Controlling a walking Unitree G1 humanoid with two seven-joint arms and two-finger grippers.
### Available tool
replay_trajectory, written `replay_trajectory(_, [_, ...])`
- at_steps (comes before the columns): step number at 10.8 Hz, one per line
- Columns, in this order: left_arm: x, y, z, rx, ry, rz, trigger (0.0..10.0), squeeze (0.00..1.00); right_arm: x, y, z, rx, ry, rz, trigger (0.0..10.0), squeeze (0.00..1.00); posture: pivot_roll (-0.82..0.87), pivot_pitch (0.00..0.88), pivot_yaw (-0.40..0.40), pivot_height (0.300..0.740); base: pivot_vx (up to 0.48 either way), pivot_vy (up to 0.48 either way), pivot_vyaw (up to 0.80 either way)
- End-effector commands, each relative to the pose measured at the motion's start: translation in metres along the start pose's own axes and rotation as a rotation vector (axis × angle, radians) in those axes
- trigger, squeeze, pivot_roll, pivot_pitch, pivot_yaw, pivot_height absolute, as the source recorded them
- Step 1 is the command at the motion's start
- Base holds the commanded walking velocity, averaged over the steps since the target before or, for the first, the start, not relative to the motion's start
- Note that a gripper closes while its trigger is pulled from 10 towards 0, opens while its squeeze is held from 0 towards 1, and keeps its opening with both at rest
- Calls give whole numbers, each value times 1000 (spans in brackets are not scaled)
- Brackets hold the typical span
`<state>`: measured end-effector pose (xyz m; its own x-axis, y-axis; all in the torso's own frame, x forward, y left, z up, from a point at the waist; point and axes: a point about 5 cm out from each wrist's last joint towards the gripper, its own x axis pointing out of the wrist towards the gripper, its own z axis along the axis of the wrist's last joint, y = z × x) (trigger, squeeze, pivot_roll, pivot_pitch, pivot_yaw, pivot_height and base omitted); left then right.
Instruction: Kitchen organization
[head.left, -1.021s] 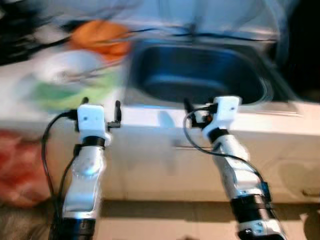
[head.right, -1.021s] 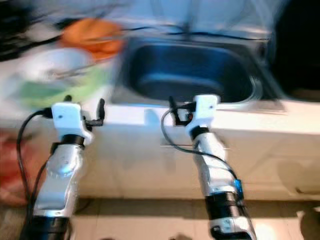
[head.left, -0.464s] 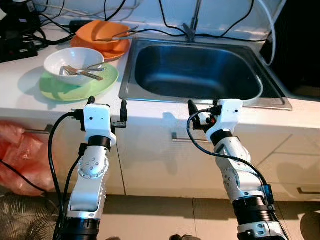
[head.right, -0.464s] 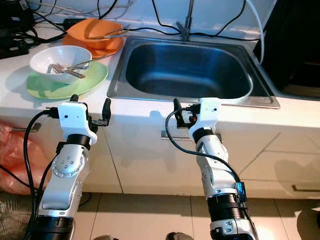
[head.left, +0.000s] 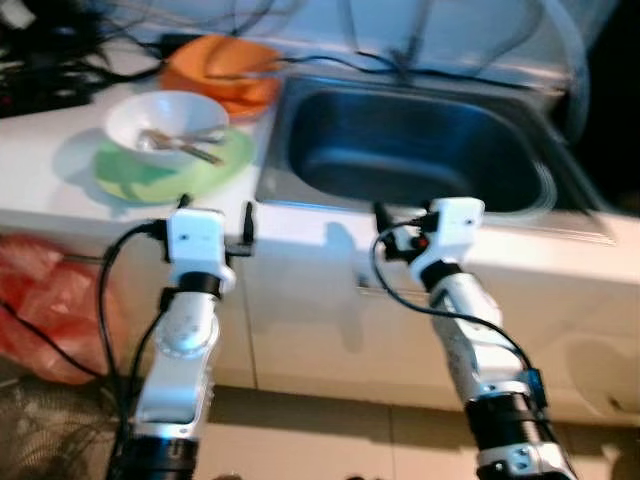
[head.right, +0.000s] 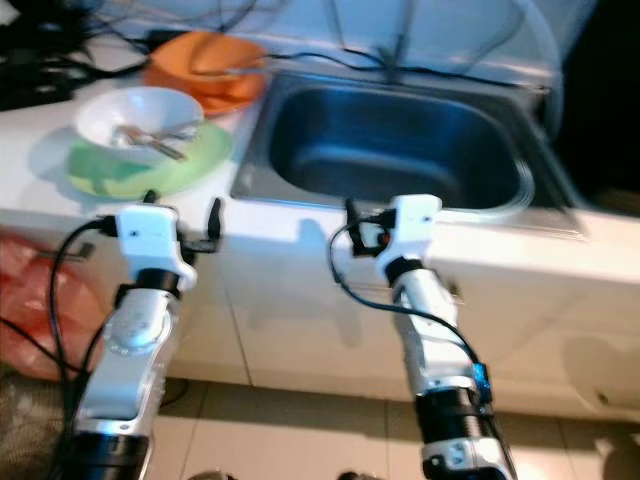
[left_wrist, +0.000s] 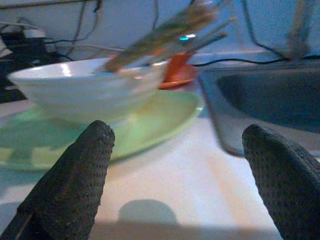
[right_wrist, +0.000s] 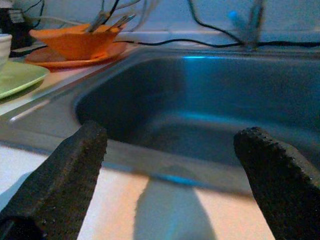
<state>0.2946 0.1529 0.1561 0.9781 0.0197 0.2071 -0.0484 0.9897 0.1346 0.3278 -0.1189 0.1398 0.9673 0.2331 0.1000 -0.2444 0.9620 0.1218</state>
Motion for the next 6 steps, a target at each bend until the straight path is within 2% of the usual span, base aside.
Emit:
replay_trajectory(1, [1,-3,3,0,-11,-6,10000,0,0,-6,2,-8,-7,-17,10000,0,66,74,-62,740,259,0,0])
replay_trajectory(6, [0,-3,3,1,-11,-8,10000,0,-1,-5,2,-9,-6,-12,10000,0,66,75,-62,740,259,0,0])
